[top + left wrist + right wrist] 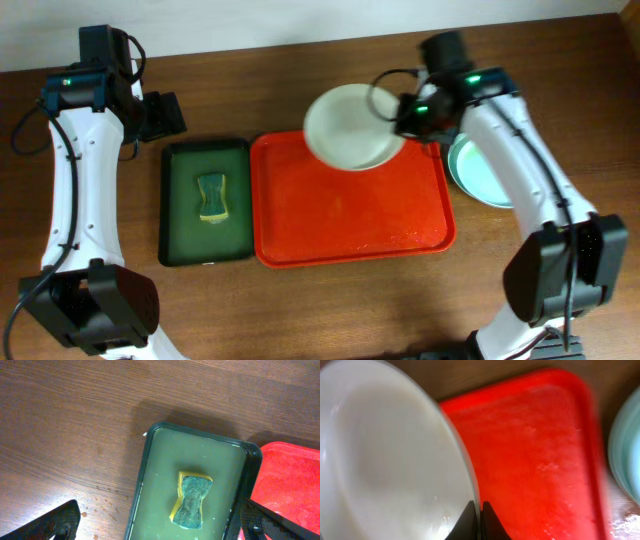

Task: Clean dirty plates on tray and stack at the side
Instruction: 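Carry the cleaned plate right over the red tray with the right gripper, then lower the plate onto the stack right of the red tray and release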

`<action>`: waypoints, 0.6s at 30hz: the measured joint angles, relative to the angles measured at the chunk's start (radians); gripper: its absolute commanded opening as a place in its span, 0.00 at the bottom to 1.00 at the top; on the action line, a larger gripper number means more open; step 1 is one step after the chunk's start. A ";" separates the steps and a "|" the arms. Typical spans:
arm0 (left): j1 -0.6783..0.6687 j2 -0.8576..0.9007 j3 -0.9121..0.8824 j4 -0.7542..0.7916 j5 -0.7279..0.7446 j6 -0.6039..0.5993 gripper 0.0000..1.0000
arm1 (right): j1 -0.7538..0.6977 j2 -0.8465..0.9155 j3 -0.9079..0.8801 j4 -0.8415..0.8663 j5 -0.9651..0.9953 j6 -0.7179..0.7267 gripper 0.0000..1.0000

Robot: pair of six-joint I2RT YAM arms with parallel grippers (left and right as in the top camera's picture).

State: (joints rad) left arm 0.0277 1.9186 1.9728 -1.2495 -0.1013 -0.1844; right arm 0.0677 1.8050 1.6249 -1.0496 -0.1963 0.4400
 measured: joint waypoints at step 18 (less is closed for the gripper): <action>0.000 0.000 0.000 -0.001 0.000 0.000 0.99 | -0.650 -0.001 -0.106 -0.230 0.200 -0.054 0.46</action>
State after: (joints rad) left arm 0.0277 1.9186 1.9728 -1.2503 -0.1013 -0.1844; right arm -0.5827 1.8042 1.5188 -1.2797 0.0036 0.3862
